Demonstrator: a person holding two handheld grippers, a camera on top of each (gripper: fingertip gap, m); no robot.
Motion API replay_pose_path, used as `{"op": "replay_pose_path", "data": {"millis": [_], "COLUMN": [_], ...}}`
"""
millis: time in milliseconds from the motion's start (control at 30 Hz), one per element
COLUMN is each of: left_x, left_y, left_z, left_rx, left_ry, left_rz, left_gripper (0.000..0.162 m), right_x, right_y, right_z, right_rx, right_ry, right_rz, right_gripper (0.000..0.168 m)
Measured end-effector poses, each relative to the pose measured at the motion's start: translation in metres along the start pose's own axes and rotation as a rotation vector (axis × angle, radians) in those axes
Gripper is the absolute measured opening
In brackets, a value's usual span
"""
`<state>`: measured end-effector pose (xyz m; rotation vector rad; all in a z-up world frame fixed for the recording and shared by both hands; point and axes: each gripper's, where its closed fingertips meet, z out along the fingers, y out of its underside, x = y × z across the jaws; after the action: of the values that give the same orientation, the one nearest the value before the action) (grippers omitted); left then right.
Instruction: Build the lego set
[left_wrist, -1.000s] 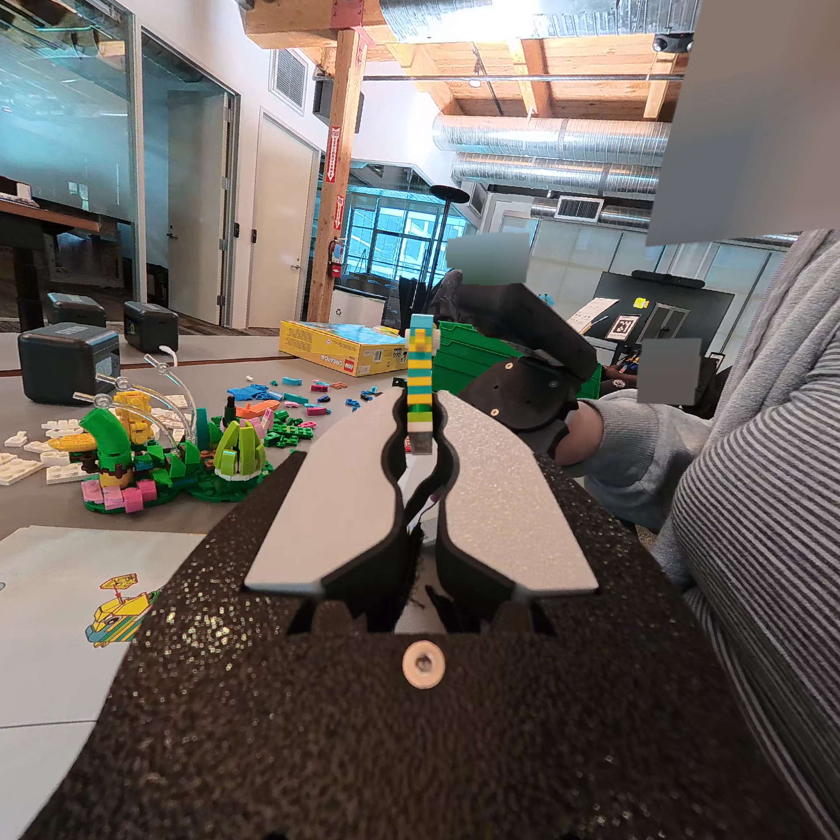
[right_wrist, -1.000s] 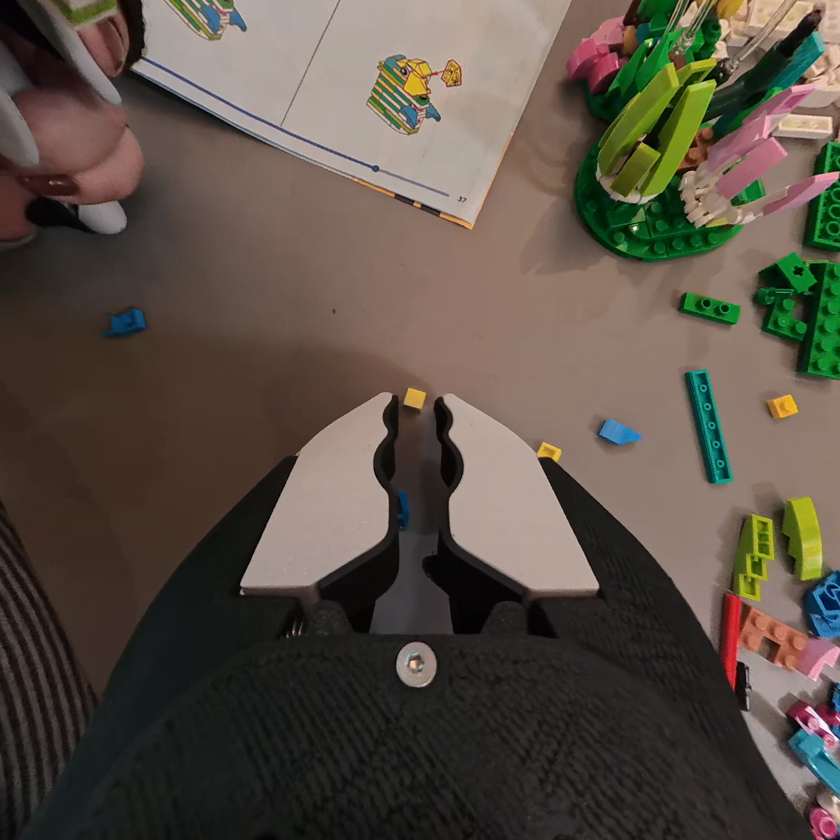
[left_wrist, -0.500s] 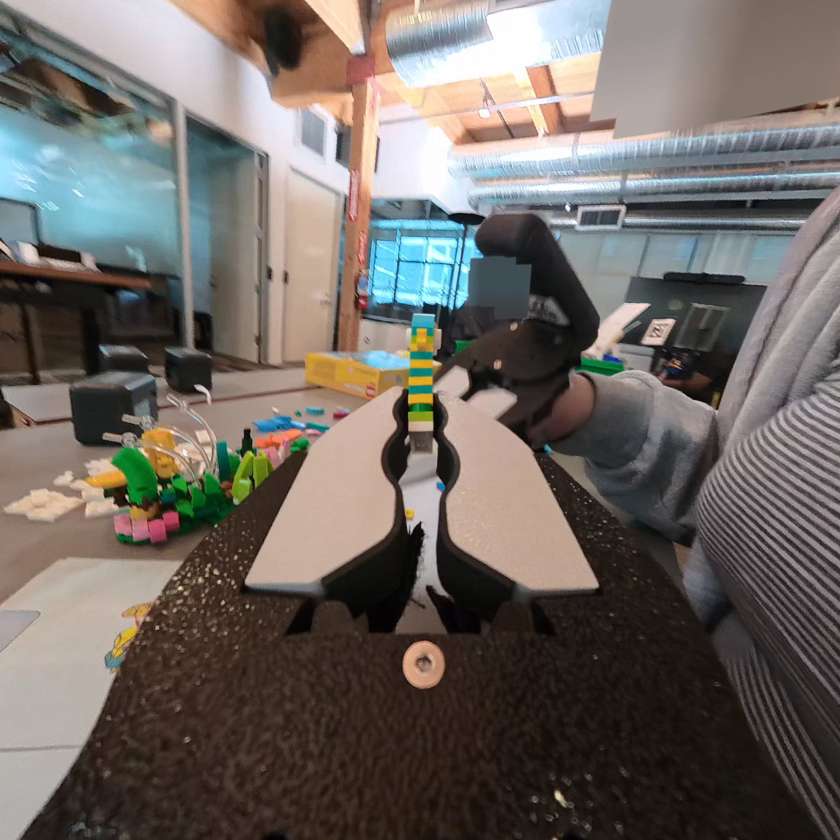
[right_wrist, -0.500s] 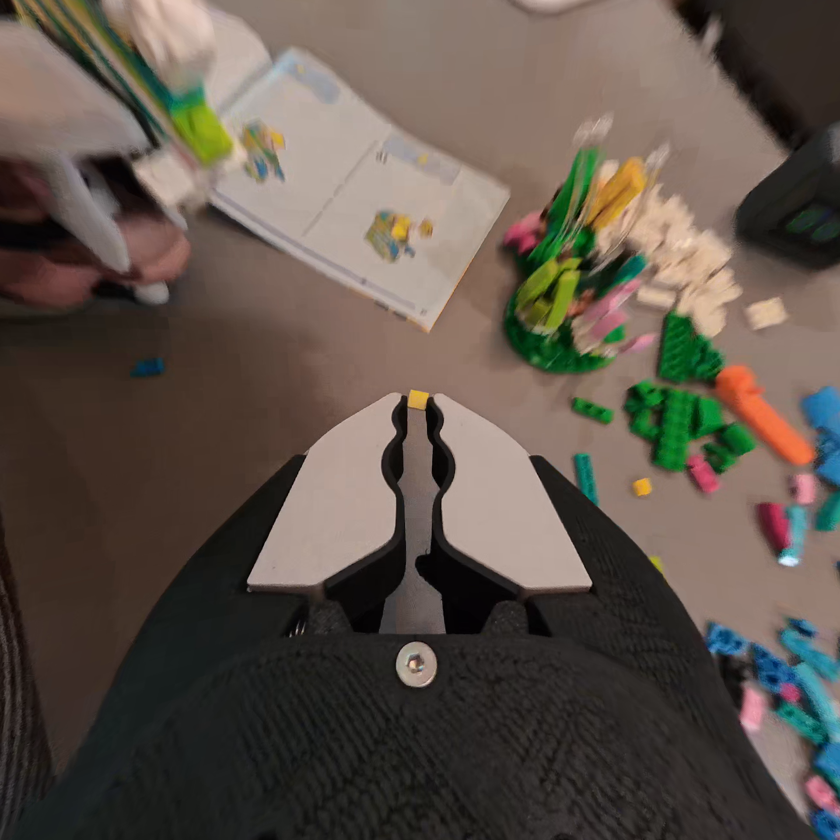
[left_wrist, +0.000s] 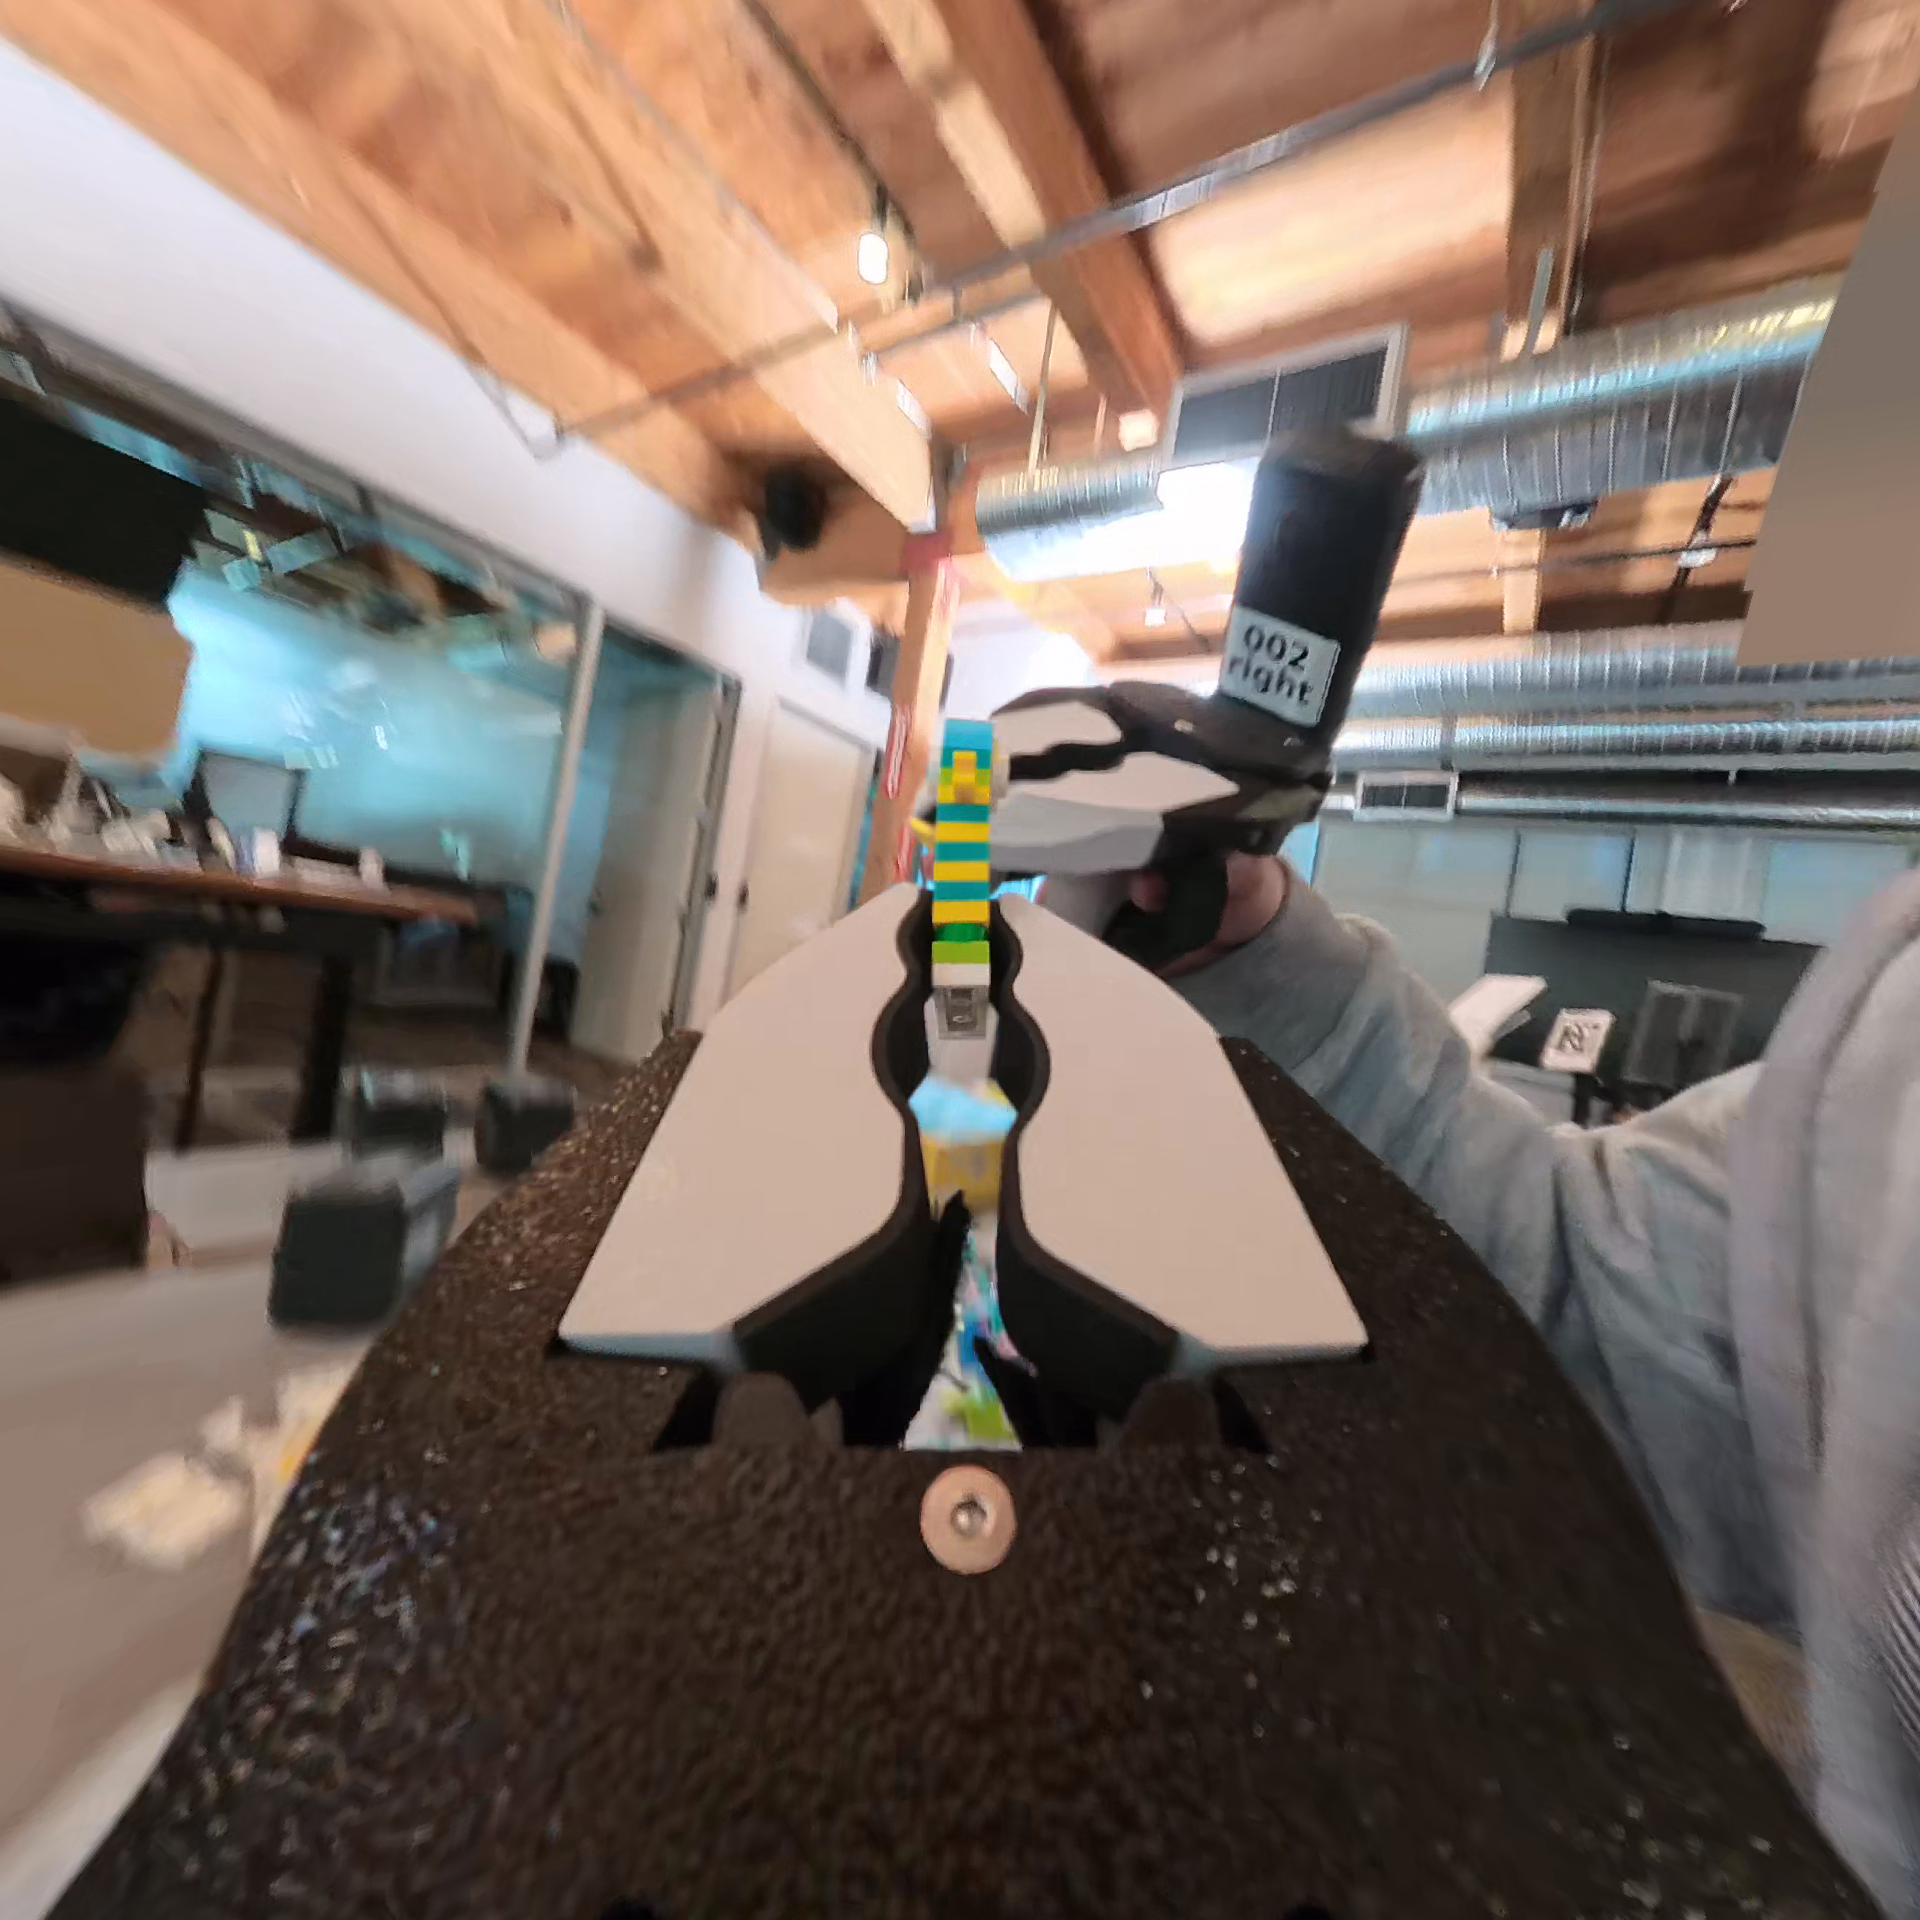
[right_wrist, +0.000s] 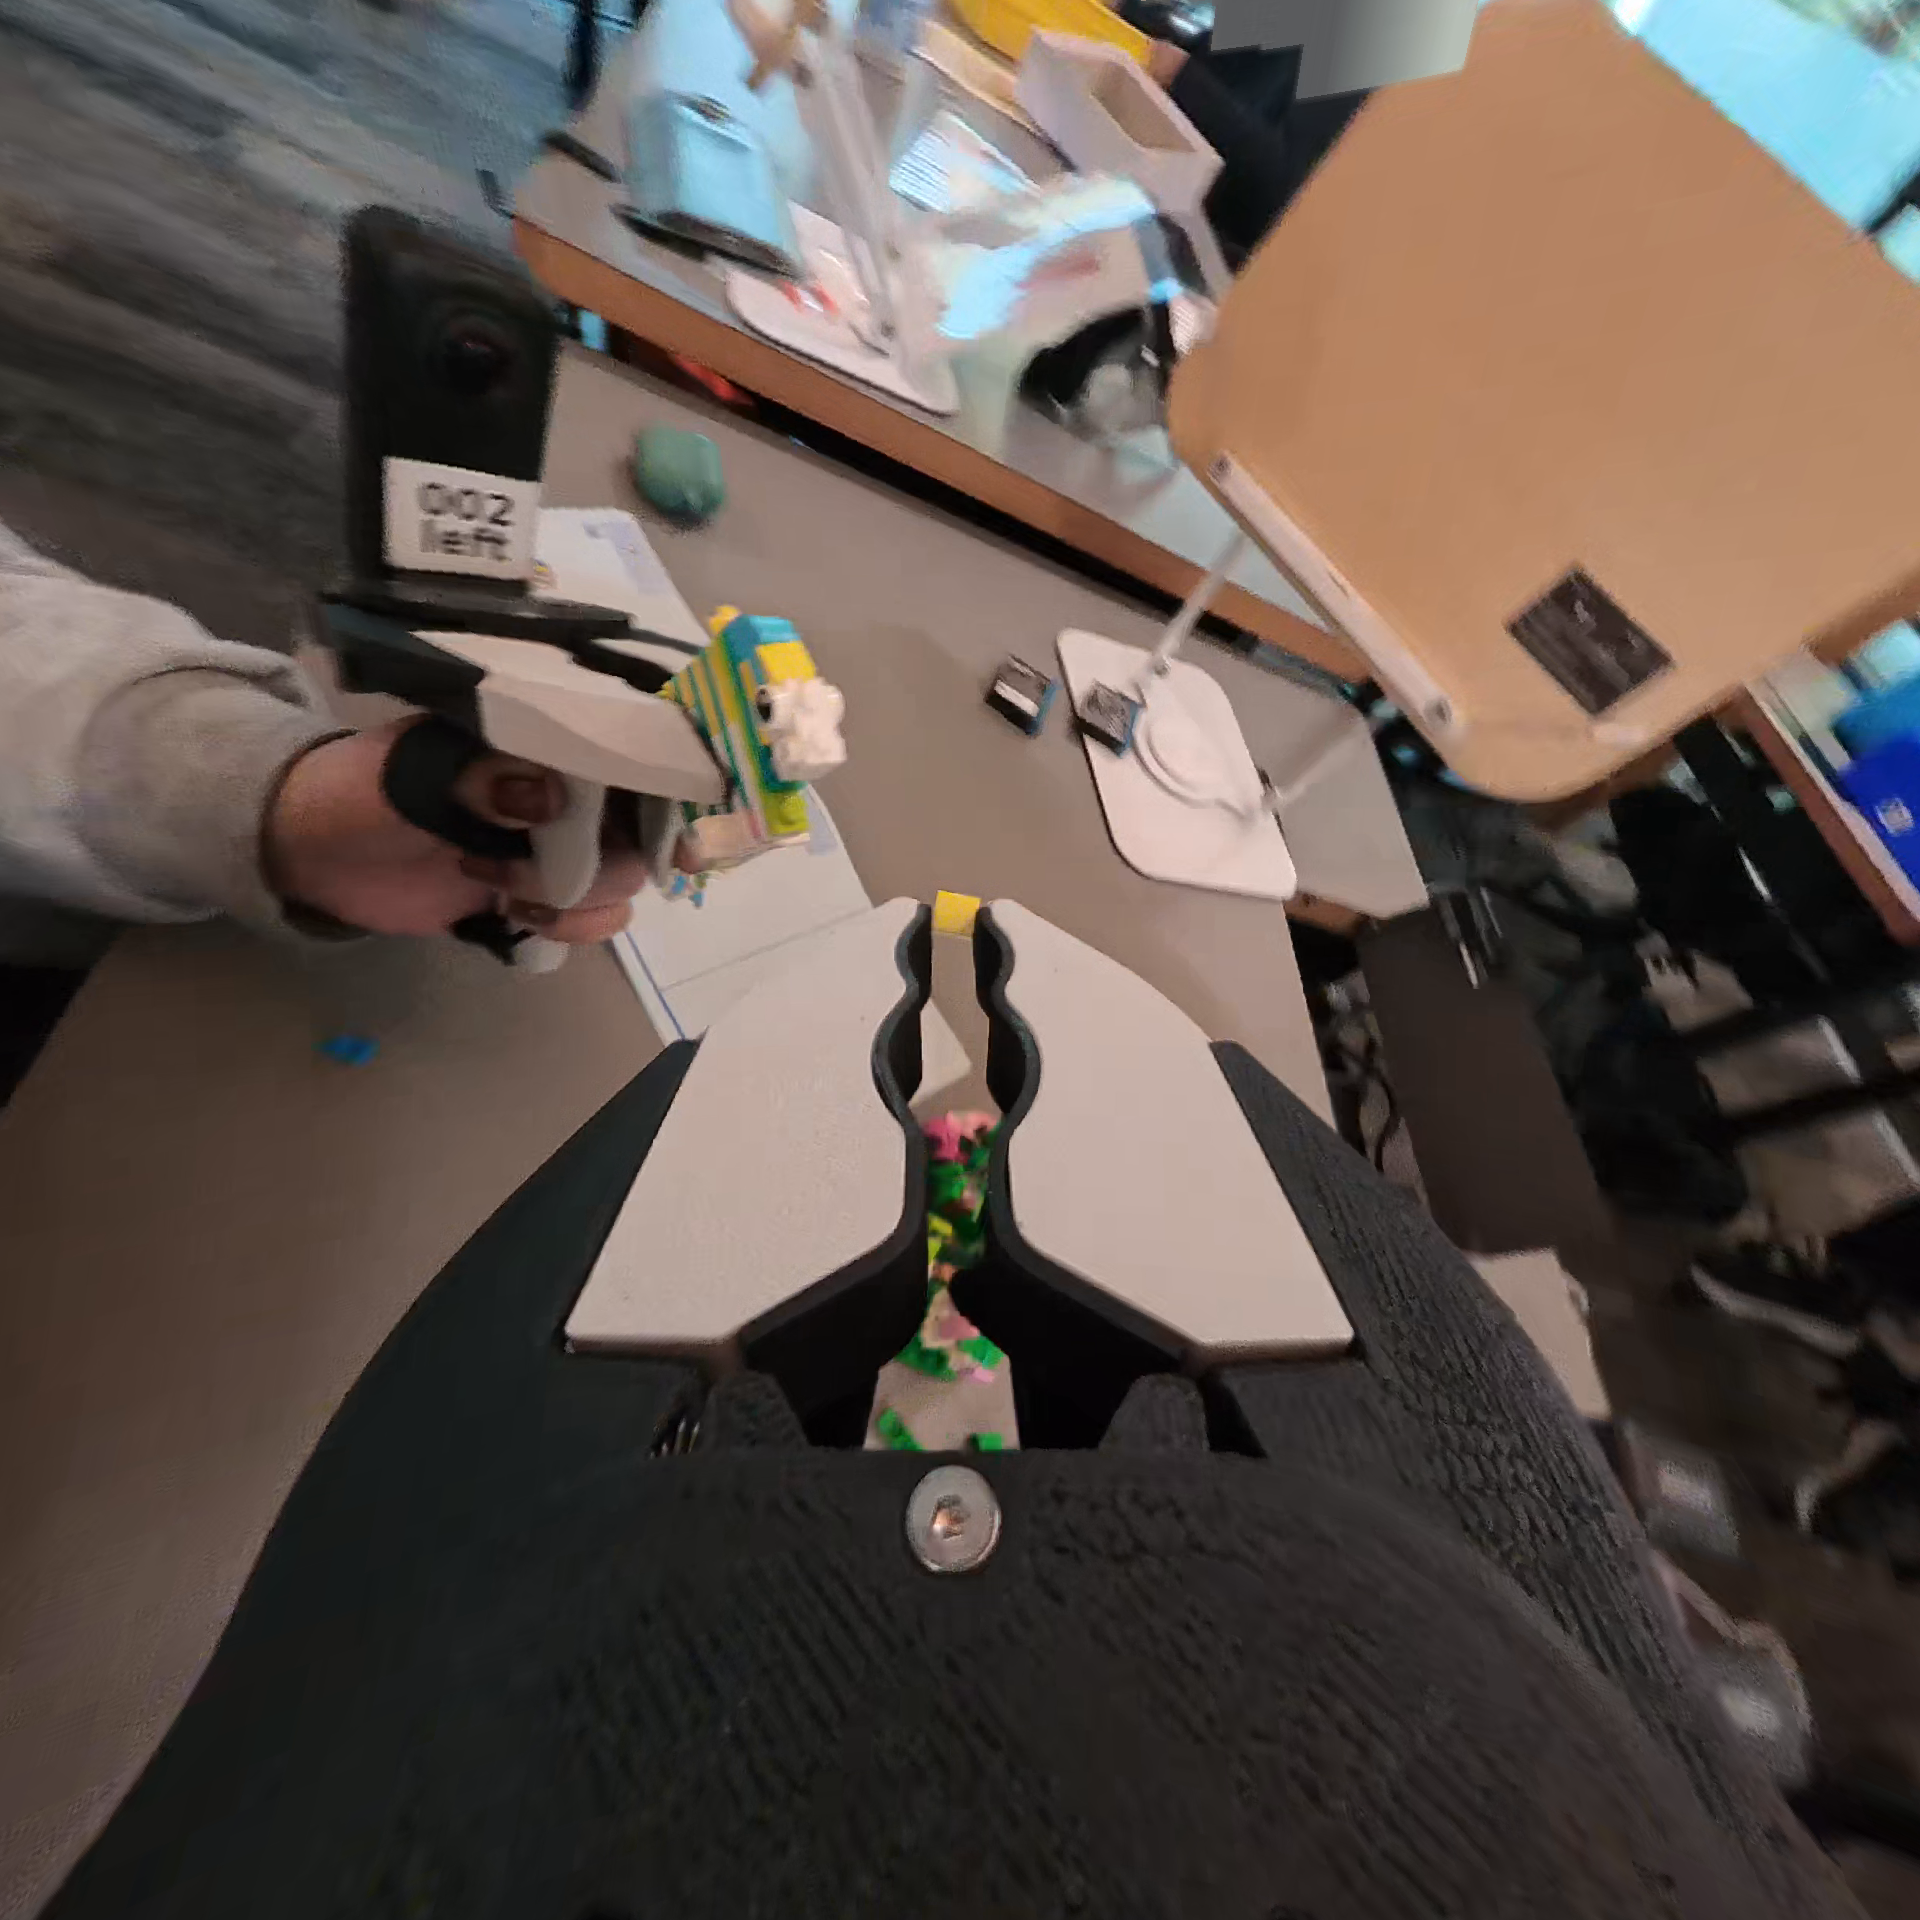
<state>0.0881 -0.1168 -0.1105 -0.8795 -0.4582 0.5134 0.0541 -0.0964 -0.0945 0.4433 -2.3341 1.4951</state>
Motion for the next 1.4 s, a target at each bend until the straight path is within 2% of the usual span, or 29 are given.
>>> {"op": "replay_pose_path", "data": {"millis": [133,300,400,600,1033,1400], "left_x": [0.013,0.043,0.058,0.078,0.086,0.092], "left_y": [-0.033,-0.043,-0.044,-0.058,-0.062,-0.064], "left_z": [0.014,0.017,0.02,0.018,0.02,0.021], "left_rx": [0.074,0.076,0.02,-0.008,0.013,0.03], "left_ry": [0.008,0.046,0.095,0.144,0.2,0.179], "left_rz": [0.072,0.118,0.097,0.135,0.066,0.071], "left_gripper": [0.008,0.008,0.008,0.008,0.008,0.008], "right_x": [-0.013,-0.027,-0.043,-0.052,-0.061,-0.064], "right_y": [-0.046,-0.086,-0.1,-0.11,-0.111,-0.114], "right_z": [-0.01,-0.026,-0.035,-0.047,-0.049,-0.051], "right_rx": [0.076,0.112,0.093,-0.023,-0.106,-0.092], "right_ry": [-0.214,-0.382,-0.482,-0.506,-0.528,-0.508], "right_rz": [-0.107,-0.064,-0.011,0.023,0.106,0.125], "right_gripper": [0.006,0.006,0.006,0.006,0.006,0.006]}}
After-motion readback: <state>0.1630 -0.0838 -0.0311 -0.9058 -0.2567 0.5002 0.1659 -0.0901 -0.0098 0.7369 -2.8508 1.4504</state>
